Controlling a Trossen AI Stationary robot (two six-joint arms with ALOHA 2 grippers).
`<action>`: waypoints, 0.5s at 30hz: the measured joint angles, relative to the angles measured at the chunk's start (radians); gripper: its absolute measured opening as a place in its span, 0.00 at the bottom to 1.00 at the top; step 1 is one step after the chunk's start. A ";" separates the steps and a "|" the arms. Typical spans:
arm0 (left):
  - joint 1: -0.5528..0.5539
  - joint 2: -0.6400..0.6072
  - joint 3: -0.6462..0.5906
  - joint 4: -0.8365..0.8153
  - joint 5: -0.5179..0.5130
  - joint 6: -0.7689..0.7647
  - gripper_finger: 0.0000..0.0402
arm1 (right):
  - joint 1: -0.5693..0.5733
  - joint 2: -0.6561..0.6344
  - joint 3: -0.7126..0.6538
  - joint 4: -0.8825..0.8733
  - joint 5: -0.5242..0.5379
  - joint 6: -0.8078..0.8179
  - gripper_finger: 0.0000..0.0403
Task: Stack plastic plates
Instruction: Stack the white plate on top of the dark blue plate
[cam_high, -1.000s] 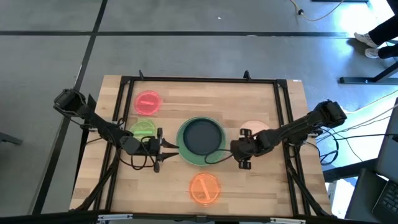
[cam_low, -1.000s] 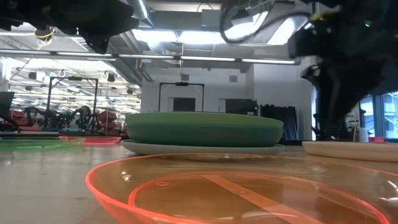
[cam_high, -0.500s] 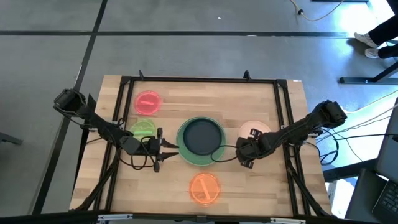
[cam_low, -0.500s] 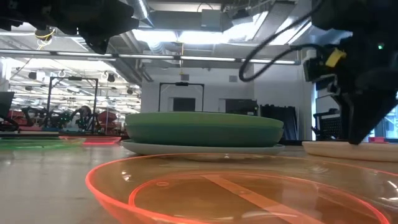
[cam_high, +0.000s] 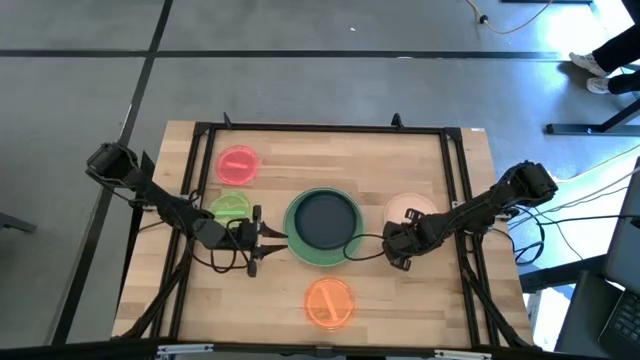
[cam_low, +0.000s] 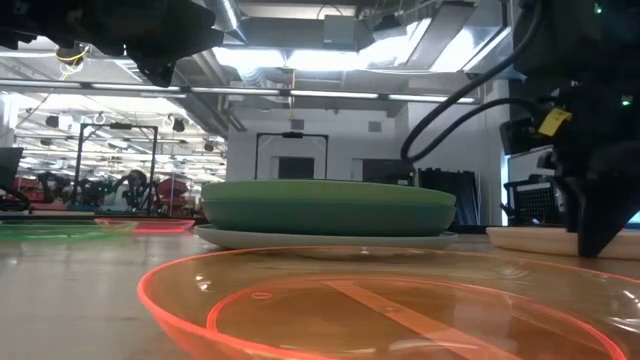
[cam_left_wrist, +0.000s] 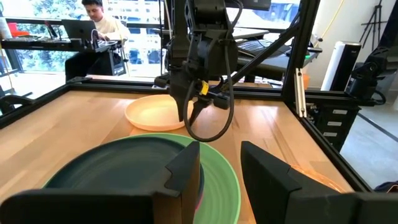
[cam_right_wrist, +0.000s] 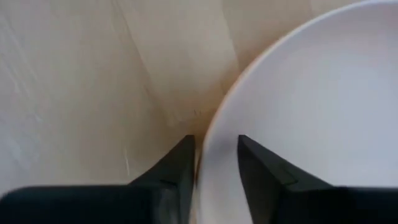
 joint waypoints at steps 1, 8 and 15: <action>0.000 0.000 0.000 0.000 0.000 0.000 0.27 | 0.000 0.000 -0.002 0.004 -0.004 -0.006 0.21; 0.000 0.000 0.000 0.000 0.000 0.000 0.27 | 0.000 0.000 -0.010 0.016 0.008 -0.101 0.02; 0.004 0.000 0.000 0.000 -0.003 0.000 0.27 | 0.001 0.000 0.054 -0.147 0.125 -0.183 0.03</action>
